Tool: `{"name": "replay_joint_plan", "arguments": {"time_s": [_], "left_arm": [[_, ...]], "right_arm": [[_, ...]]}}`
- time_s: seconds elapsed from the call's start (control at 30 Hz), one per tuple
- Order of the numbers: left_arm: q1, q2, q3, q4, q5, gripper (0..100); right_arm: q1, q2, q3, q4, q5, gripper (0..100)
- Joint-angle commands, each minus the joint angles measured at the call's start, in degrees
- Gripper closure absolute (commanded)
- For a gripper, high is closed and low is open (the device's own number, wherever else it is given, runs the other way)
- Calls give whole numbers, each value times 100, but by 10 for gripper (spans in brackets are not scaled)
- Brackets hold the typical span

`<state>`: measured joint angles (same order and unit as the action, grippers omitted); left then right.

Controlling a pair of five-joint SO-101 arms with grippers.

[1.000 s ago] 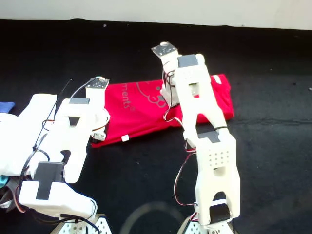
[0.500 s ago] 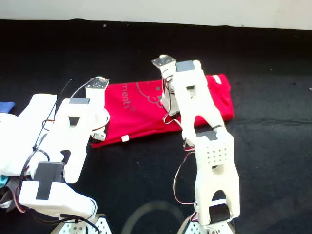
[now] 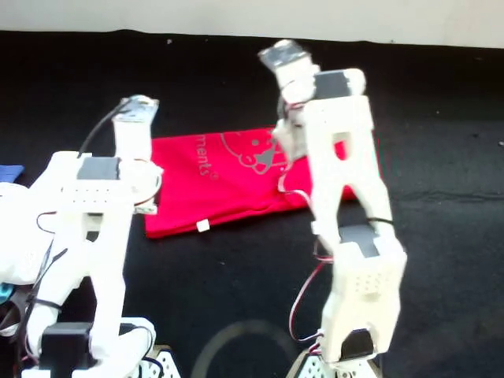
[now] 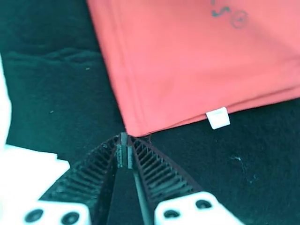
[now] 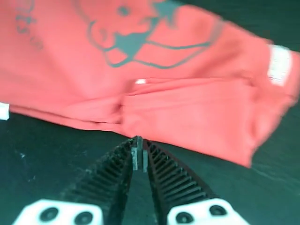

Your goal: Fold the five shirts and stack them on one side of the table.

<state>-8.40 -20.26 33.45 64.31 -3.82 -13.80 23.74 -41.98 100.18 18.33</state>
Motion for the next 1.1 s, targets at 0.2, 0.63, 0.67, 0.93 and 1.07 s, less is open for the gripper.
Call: {"name": "replay_joint_plan", "arguments": {"time_s": [0.2, 0.63, 0.67, 0.93, 1.07], "left_arm": [[-470, 1464, -1024, -633, 1231, 697], [-787, 3855, -2642, -589, 1327, 702], [-813, 3943, -2686, -615, 1319, 702], [-286, 4611, -2993, -422, 1345, 702], [-4, 4690, -3169, -255, 1336, 702]], "right_arm": [[1218, -1596, 1499, 48, 123, 992], [1508, -3890, 3670, -13, 589, 992], [1543, -4031, 3908, -92, 589, 992], [1719, -5341, 5657, -725, 580, 992], [1965, -6018, 6440, -743, 563, 992]]}}
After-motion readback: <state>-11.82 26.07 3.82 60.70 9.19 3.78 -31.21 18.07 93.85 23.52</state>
